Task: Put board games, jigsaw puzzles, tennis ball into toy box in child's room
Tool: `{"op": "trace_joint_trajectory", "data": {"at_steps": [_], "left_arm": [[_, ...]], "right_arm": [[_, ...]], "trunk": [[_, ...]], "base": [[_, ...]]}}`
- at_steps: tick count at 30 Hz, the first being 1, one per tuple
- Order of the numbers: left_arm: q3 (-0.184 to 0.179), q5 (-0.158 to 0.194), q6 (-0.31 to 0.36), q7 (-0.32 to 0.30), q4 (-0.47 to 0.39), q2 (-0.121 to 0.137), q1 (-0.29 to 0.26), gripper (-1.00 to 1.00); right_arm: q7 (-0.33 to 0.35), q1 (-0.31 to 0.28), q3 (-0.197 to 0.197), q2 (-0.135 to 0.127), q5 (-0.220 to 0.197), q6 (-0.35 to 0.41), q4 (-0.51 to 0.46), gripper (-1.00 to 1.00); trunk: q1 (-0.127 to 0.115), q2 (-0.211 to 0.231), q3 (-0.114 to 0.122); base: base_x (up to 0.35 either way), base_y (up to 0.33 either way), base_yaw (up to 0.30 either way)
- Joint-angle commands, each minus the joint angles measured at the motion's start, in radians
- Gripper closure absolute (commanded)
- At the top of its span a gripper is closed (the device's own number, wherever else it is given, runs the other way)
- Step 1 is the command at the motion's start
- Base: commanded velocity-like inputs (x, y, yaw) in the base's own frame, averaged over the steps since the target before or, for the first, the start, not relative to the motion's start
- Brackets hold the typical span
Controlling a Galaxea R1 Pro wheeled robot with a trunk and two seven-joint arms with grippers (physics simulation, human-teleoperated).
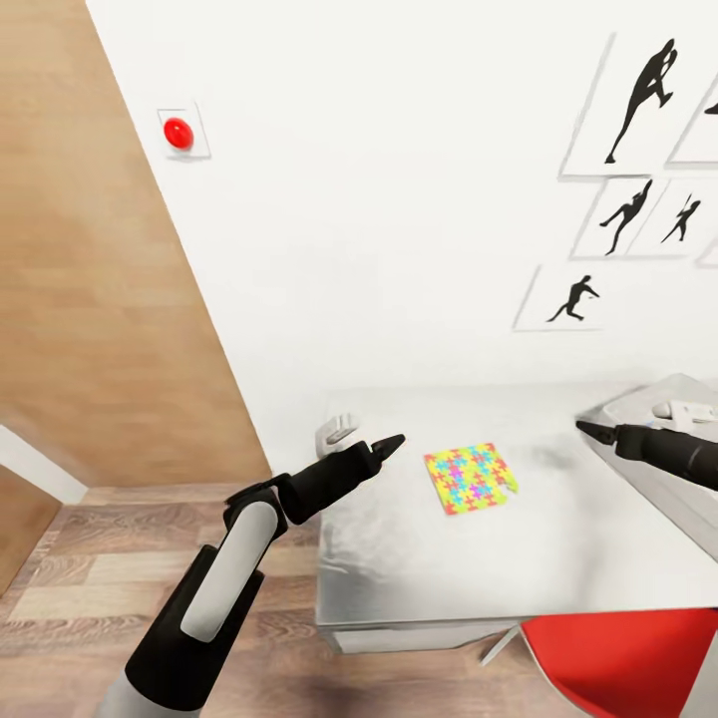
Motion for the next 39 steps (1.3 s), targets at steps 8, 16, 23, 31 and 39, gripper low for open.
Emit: {"op": "trace_joint_trajectory", "data": {"at_steps": [8,16,23,31,39], "left_arm": [[0.028,0.01,0.002,0.01,-0.001,0.013,0.007,-1.0],[0.129,0.01,0.0,-0.023,-0.001,0.068,0.055,-1.0],[0.218,0.009,0.001,-0.08,-0.001,0.1,0.096,-1.0],[0.293,0.0,0.0,-0.104,0.002,0.127,0.13,-1.0],[0.365,-0.001,-0.006,-0.114,0.006,0.149,0.166,-1.0]], "right_arm": [[0.008,-0.001,0.018,0.005,0.016,0.006,0.019,-1.0],[-0.016,-0.002,0.093,0.033,0.026,0.005,0.104,-1.0],[-0.097,-0.004,0.121,0.044,0.021,0.004,0.181,-1.0],[-0.171,-0.027,0.13,0.047,0.014,0.0,0.292,-1.0],[-0.218,-0.086,0.125,0.045,0.012,-0.046,0.443,-1.0]], "trunk": [[0.001,-0.002,-0.002],[0.001,-0.002,-0.002],[0.001,-0.002,-0.002],[0.001,-0.002,-0.002],[0.001,-0.002,-0.002]], "base": [[0.042,0.106,0.0],[0.013,0.032,0.0],[0.004,0.009,0.0],[0.001,0.003,0.0],[0.0,0.0,0.0]]}}
